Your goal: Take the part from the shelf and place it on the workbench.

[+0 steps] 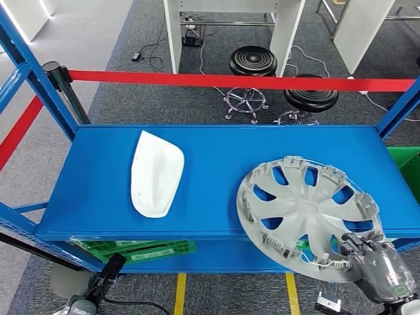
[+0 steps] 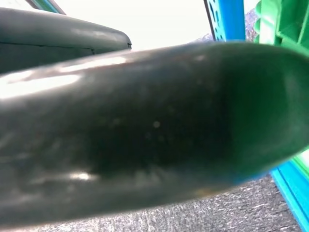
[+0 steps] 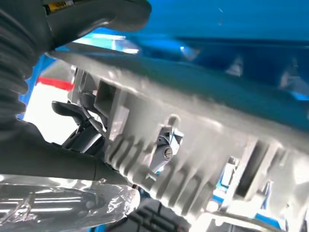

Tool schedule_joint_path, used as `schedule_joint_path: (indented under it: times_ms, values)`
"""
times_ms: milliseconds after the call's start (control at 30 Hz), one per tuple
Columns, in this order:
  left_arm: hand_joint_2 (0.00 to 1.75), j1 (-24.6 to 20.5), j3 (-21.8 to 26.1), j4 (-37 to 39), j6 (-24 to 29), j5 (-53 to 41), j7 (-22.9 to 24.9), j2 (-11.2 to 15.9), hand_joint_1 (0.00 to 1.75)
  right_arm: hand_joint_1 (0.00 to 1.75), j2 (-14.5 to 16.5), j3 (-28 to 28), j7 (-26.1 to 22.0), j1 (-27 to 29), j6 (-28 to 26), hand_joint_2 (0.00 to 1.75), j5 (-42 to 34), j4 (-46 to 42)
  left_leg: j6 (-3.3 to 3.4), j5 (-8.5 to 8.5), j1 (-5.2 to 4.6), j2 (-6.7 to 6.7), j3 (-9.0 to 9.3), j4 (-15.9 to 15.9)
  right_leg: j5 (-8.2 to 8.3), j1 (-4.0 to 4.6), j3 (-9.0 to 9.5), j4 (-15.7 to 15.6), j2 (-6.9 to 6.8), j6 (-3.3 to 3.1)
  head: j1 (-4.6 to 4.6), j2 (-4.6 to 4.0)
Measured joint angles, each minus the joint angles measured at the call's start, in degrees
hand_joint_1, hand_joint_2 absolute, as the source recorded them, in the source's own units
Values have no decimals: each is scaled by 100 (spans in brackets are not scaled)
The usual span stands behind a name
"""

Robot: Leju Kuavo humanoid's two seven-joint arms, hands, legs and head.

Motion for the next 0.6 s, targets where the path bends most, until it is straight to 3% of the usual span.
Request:
schedule_joint_path:
  times_ms: [67, 133, 233, 267, 333, 367, 400, 433, 467, 533, 600]
  values:
    - [0, -22, 2, 0, -2, 3, -8, 3, 0, 82, -32, -100, -51, 15, 248, 175, -204, 46, -54, -20, -23, -7, 15, 19, 176, -6, 328, -613, 18, -26, -5, 0]
    - [0, -46, 3, 0, -5, 7, -12, 5, 0, 5, -78, -192, -71, 23, 510, 175, -353, 78, -112, -12, -39, -13, 19, 18, 173, 11, 401, -723, 42, -97, -25, 0]
    - [0, -67, 1, 0, -6, 13, -21, -8, 0, 0, -171, -293, -68, 52, 825, 175, -451, 111, -194, -112, -11, 0, -21, 121, 209, 14, 419, -743, 35, -222, -45, 0]
    - [0, -77, -1, 0, -6, 15, -24, -15, 0, 0, -194, -313, -61, 84, 896, 175, -462, 134, -218, -258, -7, 6, -117, 336, 220, 6, 419, -754, 24, -255, -54, 0]
    - [0, -91, -3, 0, -6, 21, -33, -26, 0, 0, -216, -340, -30, 163, 958, 175, -465, 195, -249, -651, -3, 13, -458, 1085, 230, 3, 393, -755, 3, -293, -73, 0]
    - [0, -91, -1, 0, -6, 23, -38, -27, 0, 0, -216, -349, -3, 191, 950, 175, -457, 228, -255, -790, -3, 14, -626, 1447, 235, 3, 378, -754, -4, -299, -79, 0]
    - [0, -88, 0, 0, -6, 27, -43, -29, 0, 0, -216, -363, 27, 201, 935, 175, -451, 261, -255, -822, -3, 15, -716, 1649, 240, 2, 368, -754, -3, -301, -86, 0]
    - [0, -86, 1, 0, -6, 30, -46, -31, 0, 0, -215, -380, 55, 198, 922, 175, -447, 293, -249, -743, -2, 16, -705, 1636, 245, 1, 364, -754, 1, -299, -93, 0]
    - [0, -89, 1, 0, -6, 32, -51, -32, 0, 0, -215, -396, 82, 198, 917, 175, -443, 329, -241, -571, 0, 16, -584, 1395, 249, -2, 366, -753, 4, -290, -97, 0]
    - [0, -101, 1, 0, -5, 34, -57, -36, 0, 0, -215, -436, 105, 202, 915, 175, -443, 390, -228, -216, 5, 17, -190, 597, 252, 5, 362, -739, 10, -247, -101, 0]
    - [0, -115, 1, 0, -4, 34, -58, -42, 0, 0, -217, -476, 110, 208, 914, 175, -444, 435, -192, -89, 1, 7, 32, 105, 265, 23, 339, -739, 22, -172, -101, 0]
